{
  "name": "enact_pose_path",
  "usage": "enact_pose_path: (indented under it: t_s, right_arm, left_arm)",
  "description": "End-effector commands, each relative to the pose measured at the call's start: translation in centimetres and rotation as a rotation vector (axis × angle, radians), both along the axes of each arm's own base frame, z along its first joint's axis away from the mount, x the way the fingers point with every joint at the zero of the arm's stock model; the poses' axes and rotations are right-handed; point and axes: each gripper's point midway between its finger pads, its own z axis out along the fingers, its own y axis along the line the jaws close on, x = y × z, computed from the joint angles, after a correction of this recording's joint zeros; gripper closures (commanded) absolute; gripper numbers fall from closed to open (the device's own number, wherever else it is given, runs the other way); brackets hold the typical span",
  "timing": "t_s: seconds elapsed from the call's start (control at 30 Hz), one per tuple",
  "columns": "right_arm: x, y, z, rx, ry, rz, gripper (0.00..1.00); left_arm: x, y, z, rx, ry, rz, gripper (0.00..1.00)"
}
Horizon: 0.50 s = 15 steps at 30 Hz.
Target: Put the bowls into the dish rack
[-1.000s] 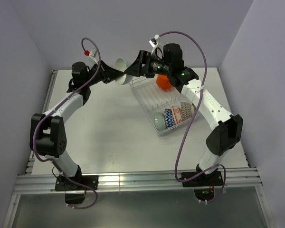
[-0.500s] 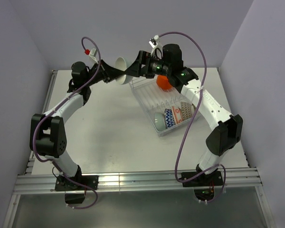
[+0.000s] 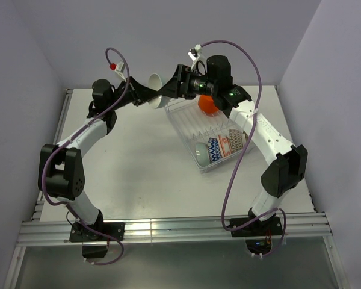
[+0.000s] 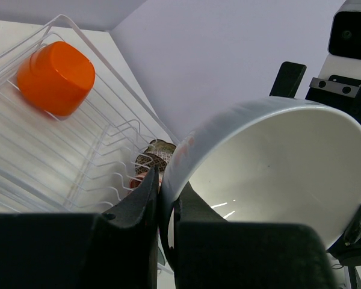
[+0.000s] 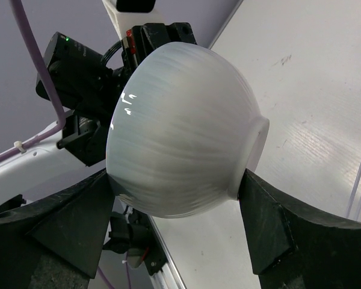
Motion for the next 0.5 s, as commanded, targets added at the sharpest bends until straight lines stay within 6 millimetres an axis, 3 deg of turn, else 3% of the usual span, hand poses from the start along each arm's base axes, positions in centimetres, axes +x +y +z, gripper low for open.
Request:
enact_pose_path:
  t_s: [0.0, 0.03, 0.07, 0.13, 0.17, 0.37, 0.47]
  right_arm:
    - [-0.4, 0.7, 1.4, 0.047, -0.035, 0.046, 0.4]
    - [-0.4, 0.6, 1.6, 0.049, -0.036, 0.047, 0.47]
    - [-0.5, 0.6, 1.5, 0.049, -0.035, 0.05, 0.64]
    - [-0.6, 0.6, 1.7, 0.051, -0.036, 0.053, 0.83]
    - [-0.8, 0.7, 1.8, 0.053, -0.036, 0.063, 1.0]
    - [-0.3, 0.3, 1.8, 0.041, -0.029, 0.032, 1.0]
    - [0.0, 0.1, 1.9, 0.051, -0.02, 0.025, 1.0]
  left_arm:
    - [-2.1, -0.3, 4.7, -0.035, -0.146, -0.043, 1.0]
    - [-2.1, -0.3, 4.6, -0.032, -0.144, -0.041, 1.0]
    - [-2.0, -0.3, 4.5, -0.029, -0.142, -0.04, 1.0]
    - [-1.9, -0.3, 4.3, -0.024, -0.137, -0.037, 1.0]
    - [-1.7, -0.3, 4.1, -0.02, -0.132, -0.035, 0.97]
    - [-1.0, -0.3, 2.6, 0.025, -0.099, -0.02, 0.65]
    - [-1.0, -0.2, 1.9, 0.04, -0.082, -0.02, 0.55]
